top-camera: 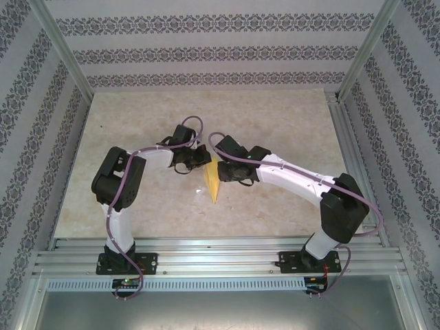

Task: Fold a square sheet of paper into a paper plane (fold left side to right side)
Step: Turn over the paper plane at the center of the table, then pick up the paper plane at the center of the table.

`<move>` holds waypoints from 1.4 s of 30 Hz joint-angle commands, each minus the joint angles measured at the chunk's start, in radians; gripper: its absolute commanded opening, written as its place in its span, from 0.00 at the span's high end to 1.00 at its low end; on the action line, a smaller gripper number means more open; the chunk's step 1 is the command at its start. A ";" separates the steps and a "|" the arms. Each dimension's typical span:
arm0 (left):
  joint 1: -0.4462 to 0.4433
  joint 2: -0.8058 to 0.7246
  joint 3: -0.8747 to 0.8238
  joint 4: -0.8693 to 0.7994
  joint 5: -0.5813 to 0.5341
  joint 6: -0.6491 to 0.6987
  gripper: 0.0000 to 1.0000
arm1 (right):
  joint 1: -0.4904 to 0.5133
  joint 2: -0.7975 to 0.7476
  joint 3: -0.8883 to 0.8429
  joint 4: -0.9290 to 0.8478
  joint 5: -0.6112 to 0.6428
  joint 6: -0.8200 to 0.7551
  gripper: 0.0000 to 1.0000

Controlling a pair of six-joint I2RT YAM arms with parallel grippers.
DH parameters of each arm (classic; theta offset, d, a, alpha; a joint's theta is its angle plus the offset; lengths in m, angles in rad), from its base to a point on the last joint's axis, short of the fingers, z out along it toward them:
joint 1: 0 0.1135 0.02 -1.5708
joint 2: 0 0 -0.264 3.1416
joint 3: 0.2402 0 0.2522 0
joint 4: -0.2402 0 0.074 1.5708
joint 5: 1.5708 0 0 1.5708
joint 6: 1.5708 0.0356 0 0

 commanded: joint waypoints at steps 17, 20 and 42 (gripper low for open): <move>-0.002 -0.324 0.047 -0.645 -0.143 -0.538 1.00 | 0.147 -0.280 -0.160 0.169 -0.089 -0.042 0.54; -0.001 -0.322 0.058 -0.654 -0.149 -0.545 1.00 | 0.166 -0.228 -0.106 0.119 -0.099 -0.059 0.54; -0.003 -0.236 0.064 -0.613 -0.065 -0.557 1.00 | 0.297 0.115 0.202 -0.131 0.124 -0.220 0.46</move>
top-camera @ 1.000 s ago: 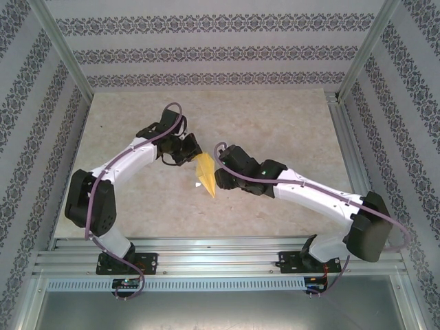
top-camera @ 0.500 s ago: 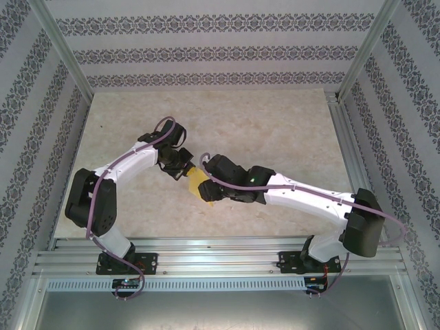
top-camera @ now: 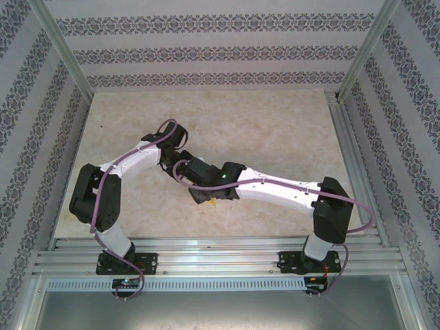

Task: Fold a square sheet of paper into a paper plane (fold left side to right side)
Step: Pick up the paper plane at the center of the table, then place the paper plane at the center of the table.

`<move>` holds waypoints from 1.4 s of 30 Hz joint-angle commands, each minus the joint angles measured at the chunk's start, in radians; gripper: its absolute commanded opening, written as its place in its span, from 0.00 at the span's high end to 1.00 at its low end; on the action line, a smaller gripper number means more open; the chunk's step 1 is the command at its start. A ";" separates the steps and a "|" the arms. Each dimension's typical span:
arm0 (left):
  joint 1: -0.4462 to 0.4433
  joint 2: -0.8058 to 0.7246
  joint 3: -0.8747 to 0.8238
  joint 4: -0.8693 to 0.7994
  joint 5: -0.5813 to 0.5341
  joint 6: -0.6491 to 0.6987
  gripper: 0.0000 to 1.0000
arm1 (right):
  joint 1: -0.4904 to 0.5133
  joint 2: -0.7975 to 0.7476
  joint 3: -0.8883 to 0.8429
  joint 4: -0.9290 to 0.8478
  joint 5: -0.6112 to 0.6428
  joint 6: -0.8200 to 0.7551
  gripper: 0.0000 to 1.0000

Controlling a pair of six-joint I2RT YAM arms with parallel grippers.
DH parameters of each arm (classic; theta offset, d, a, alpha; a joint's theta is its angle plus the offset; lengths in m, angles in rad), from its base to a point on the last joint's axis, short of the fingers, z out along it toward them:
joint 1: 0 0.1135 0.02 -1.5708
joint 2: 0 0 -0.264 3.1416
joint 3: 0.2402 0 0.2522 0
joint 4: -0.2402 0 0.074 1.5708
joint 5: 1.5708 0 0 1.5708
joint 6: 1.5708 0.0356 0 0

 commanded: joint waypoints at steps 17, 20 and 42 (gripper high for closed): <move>-0.004 0.011 0.015 0.022 0.039 -0.016 1.00 | 0.044 0.140 0.109 -0.132 0.140 -0.045 0.61; -0.004 0.010 0.015 0.022 0.039 -0.012 1.00 | 0.042 0.135 0.104 -0.137 0.148 -0.039 0.70; 0.125 -0.243 0.262 -0.048 -0.025 0.464 0.25 | -0.398 -0.183 -0.390 0.447 -0.005 -0.077 1.00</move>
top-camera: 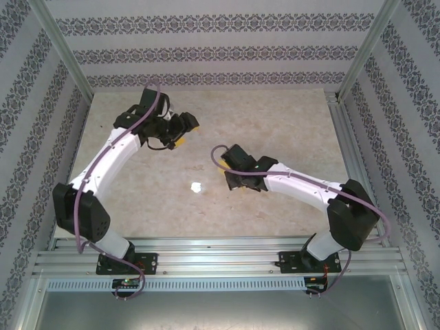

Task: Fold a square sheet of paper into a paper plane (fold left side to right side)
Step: Place the paper plane at the center of the table, then move the paper plane to the center of the table.

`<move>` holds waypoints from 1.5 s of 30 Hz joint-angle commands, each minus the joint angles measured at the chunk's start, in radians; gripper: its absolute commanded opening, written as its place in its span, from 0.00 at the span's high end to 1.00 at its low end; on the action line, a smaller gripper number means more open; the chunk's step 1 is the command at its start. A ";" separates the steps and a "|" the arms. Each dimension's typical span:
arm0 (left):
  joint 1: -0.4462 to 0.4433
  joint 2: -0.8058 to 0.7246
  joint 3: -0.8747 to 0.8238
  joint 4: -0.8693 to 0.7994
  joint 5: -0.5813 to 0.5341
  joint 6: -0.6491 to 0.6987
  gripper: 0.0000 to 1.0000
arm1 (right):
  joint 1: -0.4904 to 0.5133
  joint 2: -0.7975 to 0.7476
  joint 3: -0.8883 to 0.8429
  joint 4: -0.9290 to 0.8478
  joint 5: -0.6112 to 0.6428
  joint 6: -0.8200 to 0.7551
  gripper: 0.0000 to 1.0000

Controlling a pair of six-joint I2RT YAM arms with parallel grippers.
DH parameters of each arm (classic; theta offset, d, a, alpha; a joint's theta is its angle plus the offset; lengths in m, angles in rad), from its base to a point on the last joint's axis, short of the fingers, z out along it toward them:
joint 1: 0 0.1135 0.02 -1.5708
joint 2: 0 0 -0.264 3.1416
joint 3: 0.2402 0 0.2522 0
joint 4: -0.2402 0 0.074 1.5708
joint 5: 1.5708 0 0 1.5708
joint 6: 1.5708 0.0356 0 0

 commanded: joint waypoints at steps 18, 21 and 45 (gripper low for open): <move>0.059 -0.281 -0.292 0.009 -0.250 0.200 0.22 | -0.181 0.285 0.030 0.212 -0.032 0.018 0.89; 0.058 -0.281 -0.298 0.017 -0.245 0.196 0.22 | -0.180 0.281 0.024 0.184 -0.063 0.028 0.82; 0.061 -0.282 -0.303 0.027 -0.251 0.209 0.22 | -0.222 0.394 0.142 -0.093 -0.112 0.080 0.87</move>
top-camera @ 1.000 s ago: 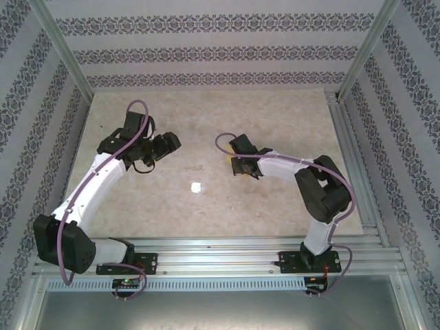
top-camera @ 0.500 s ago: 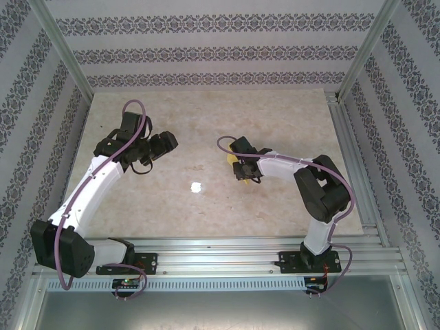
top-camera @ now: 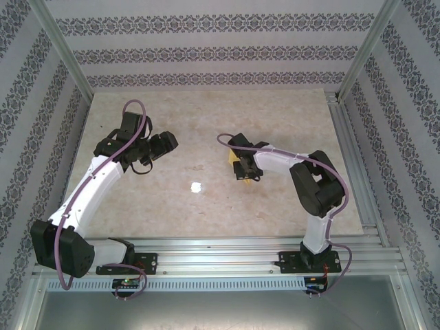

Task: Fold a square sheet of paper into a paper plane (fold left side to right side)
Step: Move the paper plane to the center of the table.

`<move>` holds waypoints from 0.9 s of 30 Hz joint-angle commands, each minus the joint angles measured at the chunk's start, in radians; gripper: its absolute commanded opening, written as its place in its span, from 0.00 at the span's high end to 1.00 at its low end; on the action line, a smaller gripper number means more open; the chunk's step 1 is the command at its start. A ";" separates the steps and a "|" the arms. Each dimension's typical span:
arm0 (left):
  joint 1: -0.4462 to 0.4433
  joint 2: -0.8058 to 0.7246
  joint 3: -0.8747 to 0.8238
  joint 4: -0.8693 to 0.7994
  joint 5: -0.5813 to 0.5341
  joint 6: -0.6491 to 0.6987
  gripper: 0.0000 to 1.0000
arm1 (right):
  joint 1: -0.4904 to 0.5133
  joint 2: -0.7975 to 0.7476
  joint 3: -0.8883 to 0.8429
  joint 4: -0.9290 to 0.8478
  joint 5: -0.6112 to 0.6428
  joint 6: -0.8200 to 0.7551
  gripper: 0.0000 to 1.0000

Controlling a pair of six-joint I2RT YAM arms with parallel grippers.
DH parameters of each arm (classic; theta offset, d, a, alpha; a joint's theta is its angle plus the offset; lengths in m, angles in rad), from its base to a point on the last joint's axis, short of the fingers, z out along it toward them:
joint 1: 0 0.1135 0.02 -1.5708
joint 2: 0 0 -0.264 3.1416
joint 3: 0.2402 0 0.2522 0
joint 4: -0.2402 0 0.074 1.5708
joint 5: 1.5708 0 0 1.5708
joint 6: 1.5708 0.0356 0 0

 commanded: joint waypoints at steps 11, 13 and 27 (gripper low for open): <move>0.010 -0.012 0.009 0.029 -0.008 0.029 0.22 | -0.055 -0.064 0.026 -0.109 0.003 -0.028 0.78; 0.010 -0.012 0.006 0.033 -0.002 0.027 0.22 | -0.067 -0.077 0.026 -0.114 0.004 -0.034 0.78; 0.010 -0.006 0.002 0.041 0.016 0.027 0.22 | -0.096 0.019 0.054 -0.104 -0.004 -0.074 0.79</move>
